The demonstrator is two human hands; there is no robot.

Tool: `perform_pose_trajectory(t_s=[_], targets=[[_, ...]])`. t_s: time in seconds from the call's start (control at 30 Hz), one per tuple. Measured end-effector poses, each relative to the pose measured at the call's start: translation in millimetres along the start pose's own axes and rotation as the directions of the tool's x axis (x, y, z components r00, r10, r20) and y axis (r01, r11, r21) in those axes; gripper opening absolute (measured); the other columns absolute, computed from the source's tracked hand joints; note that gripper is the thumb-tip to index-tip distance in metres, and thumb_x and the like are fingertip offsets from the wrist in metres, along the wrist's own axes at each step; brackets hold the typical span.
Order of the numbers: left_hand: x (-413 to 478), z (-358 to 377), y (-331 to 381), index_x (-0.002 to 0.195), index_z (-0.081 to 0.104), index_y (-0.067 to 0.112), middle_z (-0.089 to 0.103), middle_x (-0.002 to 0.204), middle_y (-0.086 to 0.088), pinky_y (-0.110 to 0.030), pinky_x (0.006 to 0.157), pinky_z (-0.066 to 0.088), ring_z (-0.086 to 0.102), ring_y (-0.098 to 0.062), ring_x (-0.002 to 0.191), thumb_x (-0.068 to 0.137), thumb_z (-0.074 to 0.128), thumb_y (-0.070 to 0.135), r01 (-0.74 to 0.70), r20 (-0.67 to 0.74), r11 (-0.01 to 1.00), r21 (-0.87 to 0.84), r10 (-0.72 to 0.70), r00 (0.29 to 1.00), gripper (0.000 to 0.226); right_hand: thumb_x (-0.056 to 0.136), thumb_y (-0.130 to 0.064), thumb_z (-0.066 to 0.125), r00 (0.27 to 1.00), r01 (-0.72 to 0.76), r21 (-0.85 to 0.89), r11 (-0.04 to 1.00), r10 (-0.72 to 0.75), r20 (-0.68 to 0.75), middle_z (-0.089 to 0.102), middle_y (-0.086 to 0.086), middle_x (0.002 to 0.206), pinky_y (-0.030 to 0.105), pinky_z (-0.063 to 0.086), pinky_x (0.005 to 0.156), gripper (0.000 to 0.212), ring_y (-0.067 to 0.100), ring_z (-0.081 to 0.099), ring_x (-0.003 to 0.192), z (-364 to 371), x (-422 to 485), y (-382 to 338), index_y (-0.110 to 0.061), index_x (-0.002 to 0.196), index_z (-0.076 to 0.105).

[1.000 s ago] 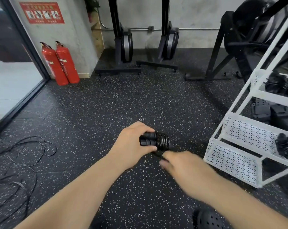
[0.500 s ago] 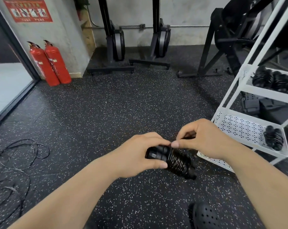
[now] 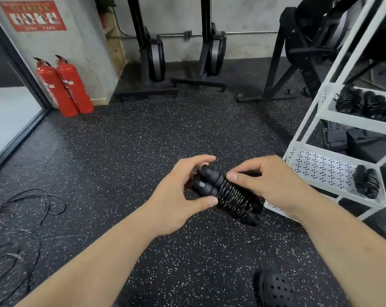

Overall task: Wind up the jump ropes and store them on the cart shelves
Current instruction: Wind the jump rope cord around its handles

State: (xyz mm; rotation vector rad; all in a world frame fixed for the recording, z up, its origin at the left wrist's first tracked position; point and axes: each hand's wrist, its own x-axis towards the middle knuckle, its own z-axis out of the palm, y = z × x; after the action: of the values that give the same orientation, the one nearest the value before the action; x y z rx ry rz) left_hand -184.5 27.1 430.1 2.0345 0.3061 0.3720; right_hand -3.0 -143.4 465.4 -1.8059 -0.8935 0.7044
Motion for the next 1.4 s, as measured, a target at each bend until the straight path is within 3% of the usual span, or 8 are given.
perform_pose_trajectory(t_s=[0.17, 0.3, 0.5, 0.6, 0.73, 0.97, 1.2, 1.4], targets=[[9.7, 12.8, 2.4, 0.142, 0.051, 0.044, 0.060, 0.134, 0.012, -0.032, 0.103, 0.057, 0.070, -0.007, 0.113, 0.095, 0.079, 0.009, 0.105, -0.298, 0.981, -0.162, -0.150, 0.943, 0.066, 0.091, -0.028, 0.083, 0.948, 0.061, 0.093, 0.994, -0.028, -0.318, 0.065, -0.016, 0.057, 0.013, 0.042, 0.049, 0.003, -0.001, 0.050, 0.047, 16.4, -0.8, -2.7, -0.026, 0.091, 0.085], [15.8, 31.0, -0.2, 0.127, 0.061, 0.040, 0.075, 0.116, 0.015, -0.042, 0.094, 0.062, 0.075, -0.008, 0.100, 0.103, 0.070, 0.021, 0.179, -0.419, 0.964, -0.197, -0.248, 0.873, 0.032, 0.090, -0.033, 0.085, 0.890, 0.093, 0.058, 0.994, -0.057, -0.453, 0.073, -0.011, 0.066, 0.023, 0.052, 0.060, 0.003, 0.005, 0.062, 0.052, 41.1, -4.6, -7.0, -0.032, 0.092, 0.084], [17.0, 46.2, 21.9, 0.150, 0.054, 0.044, 0.067, 0.133, 0.033, -0.023, 0.112, 0.043, 0.057, 0.014, 0.126, 0.114, 0.048, 0.032, 0.134, -0.351, 0.919, -0.371, -0.272, 0.896, 0.038, 0.089, -0.026, 0.087, 0.841, 0.181, -0.160, 0.970, -0.237, -0.486, 0.074, -0.021, 0.088, 0.021, 0.055, 0.075, 0.010, 0.003, 0.073, 0.076, 67.0, -7.0, -12.2, -0.035, 0.091, 0.083], [19.7, 44.8, 24.0, 0.151, 0.047, 0.050, 0.064, 0.125, 0.044, -0.008, 0.101, 0.041, 0.053, 0.024, 0.121, 0.114, 0.046, 0.039, 0.132, -0.324, 0.857, -0.498, -0.325, 0.888, 0.039, 0.089, -0.029, 0.086, 0.851, 0.157, -0.149, 0.976, -0.210, -0.482, 0.075, -0.021, 0.084, 0.028, 0.057, 0.078, 0.008, 0.002, 0.073, 0.082, 68.6, -4.8, -13.5, -0.036, 0.091, 0.084], [18.2, 40.7, 24.2, 0.154, 0.047, 0.054, 0.059, 0.143, 0.032, -0.019, 0.105, 0.038, 0.054, 0.014, 0.126, 0.109, 0.047, 0.055, 0.183, -0.202, 0.723, -0.666, -0.411, 0.889, 0.045, 0.089, -0.029, 0.086, 0.891, 0.134, -0.056, 0.989, -0.145, -0.430, 0.077, -0.016, 0.077, 0.029, 0.058, 0.074, 0.006, 0.003, 0.075, 0.072, 74.5, -8.0, -20.1, -0.035, 0.089, 0.083], [14.7, 39.4, 23.6, 0.118, 0.074, 0.040, 0.078, 0.115, 0.009, -0.031, 0.098, 0.053, 0.071, -0.007, 0.112, 0.112, 0.038, 0.054, 0.138, -0.265, 0.775, -0.616, -0.370, 0.891, 0.039, 0.089, -0.013, 0.085, 0.948, 0.109, 0.331, 0.937, 0.002, -0.318, 0.079, 0.005, 0.078, 0.023, 0.054, 0.060, 0.008, 0.012, 0.073, 0.067, 65.8, -7.0, -34.9, -0.020, 0.093, 0.084], [18.5, 37.1, 23.0, 0.128, 0.068, 0.033, 0.077, 0.118, 0.006, -0.032, 0.101, 0.053, 0.069, -0.012, 0.114, 0.106, 0.043, 0.056, 0.066, -0.285, 0.828, -0.557, -0.265, 0.921, 0.041, 0.090, -0.011, 0.084, 0.871, 0.169, 0.781, 0.601, 0.279, -0.404, 0.078, 0.004, 0.087, 0.023, 0.061, 0.075, 0.034, 0.017, 0.075, 0.077, 72.3, -3.7, -29.5, -0.010, 0.120, 0.067], [19.2, 34.6, 21.6, 0.134, 0.066, 0.032, 0.076, 0.122, 0.006, -0.028, 0.092, 0.058, 0.070, -0.012, 0.115, 0.112, 0.043, 0.042, 0.037, -0.274, 0.872, -0.488, -0.194, 0.942, 0.033, 0.105, -0.026, 0.066, 0.804, 0.225, 0.526, 0.821, 0.148, -0.575, 0.079, -0.002, 0.093, 0.021, 0.057, 0.075, 0.013, 0.008, 0.073, 0.079, 80.5, -0.7, -27.3, -0.023, 0.115, 0.075]])
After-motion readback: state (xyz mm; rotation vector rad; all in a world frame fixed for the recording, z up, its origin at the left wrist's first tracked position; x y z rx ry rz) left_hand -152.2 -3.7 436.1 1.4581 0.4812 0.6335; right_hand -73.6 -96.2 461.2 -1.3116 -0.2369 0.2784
